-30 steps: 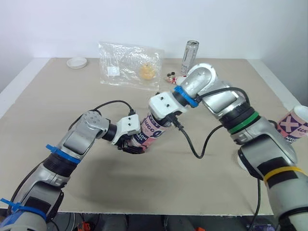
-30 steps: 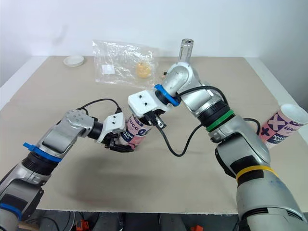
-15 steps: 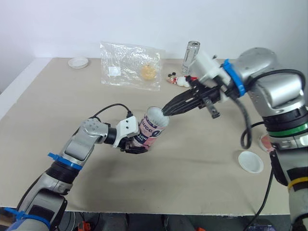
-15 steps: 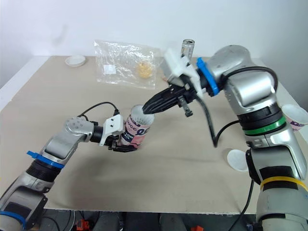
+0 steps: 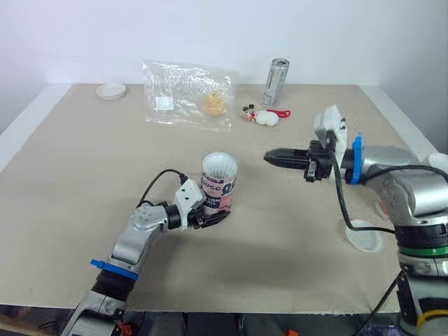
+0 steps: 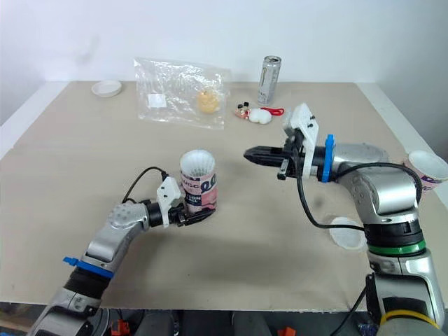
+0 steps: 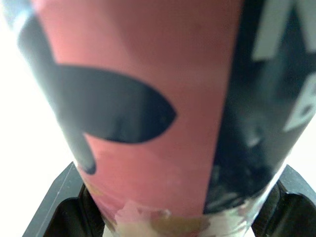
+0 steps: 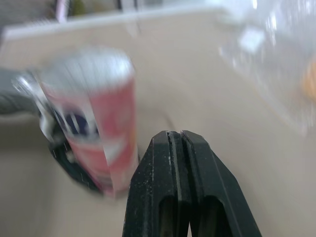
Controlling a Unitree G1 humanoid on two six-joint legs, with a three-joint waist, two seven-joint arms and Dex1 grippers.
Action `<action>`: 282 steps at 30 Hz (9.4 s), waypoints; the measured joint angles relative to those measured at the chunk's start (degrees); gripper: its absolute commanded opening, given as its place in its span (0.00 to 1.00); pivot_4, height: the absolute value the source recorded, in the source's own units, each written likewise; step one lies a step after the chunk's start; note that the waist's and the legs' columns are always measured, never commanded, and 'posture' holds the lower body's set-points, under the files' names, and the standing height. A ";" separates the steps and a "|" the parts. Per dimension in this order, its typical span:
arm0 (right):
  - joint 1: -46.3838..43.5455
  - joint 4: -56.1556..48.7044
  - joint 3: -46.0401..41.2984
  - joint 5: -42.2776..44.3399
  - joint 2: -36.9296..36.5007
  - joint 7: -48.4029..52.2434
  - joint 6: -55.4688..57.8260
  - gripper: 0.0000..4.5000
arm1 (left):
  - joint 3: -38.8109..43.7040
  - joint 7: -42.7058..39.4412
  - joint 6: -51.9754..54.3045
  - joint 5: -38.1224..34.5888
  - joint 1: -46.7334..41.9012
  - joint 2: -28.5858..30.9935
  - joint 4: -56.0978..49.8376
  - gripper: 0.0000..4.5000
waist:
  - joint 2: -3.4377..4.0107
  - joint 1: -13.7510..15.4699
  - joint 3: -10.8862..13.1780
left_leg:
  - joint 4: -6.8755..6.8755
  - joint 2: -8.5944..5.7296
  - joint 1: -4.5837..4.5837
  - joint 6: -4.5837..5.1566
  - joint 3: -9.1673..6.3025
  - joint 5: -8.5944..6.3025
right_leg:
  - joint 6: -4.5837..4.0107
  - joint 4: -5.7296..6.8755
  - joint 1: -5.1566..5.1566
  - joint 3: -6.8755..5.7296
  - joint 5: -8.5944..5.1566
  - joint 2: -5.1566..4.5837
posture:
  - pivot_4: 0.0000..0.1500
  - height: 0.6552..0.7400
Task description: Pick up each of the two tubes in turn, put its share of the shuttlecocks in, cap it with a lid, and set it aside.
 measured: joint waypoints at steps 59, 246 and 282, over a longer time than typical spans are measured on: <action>25.66 -2.82 1.64 -10.64 -30.25 11.41 10.21 0.84 | -5.22 -3.80 -5.49 0.07 0.98 -0.42 0.89 0.69 | 0.07 -0.09 -0.03 | 0.03 0.00 0.11 -0.03 0.15 0.01 | 0.09 -0.06 0.05 0.09 0.00 -0.04 | 1.00 1.00; -25.96 3.50 24.61 -13.22 7.55 20.95 5.43 0.01 | -4.10 -2.38 -4.43 -0.45 -0.78 -0.05 4.70 0.69 | -0.06 -1.02 -0.67 | -0.33 0.17 0.65 -0.08 0.14 0.03 | -0.45 -0.04 0.24 0.09 -0.12 0.13 | 1.00 1.00; 19.34 3.54 2.19 -7.81 11.36 10.61 -22.41 0.98 | -3.70 -9.30 -4.67 -2.64 -1.08 5.22 2.74 1.00 | -0.27 -1.93 -0.15 | -0.42 0.12 0.39 -0.18 0.15 -0.04 | -0.12 -0.15 0.10 0.20 -0.13 0.15 | 1.00 1.00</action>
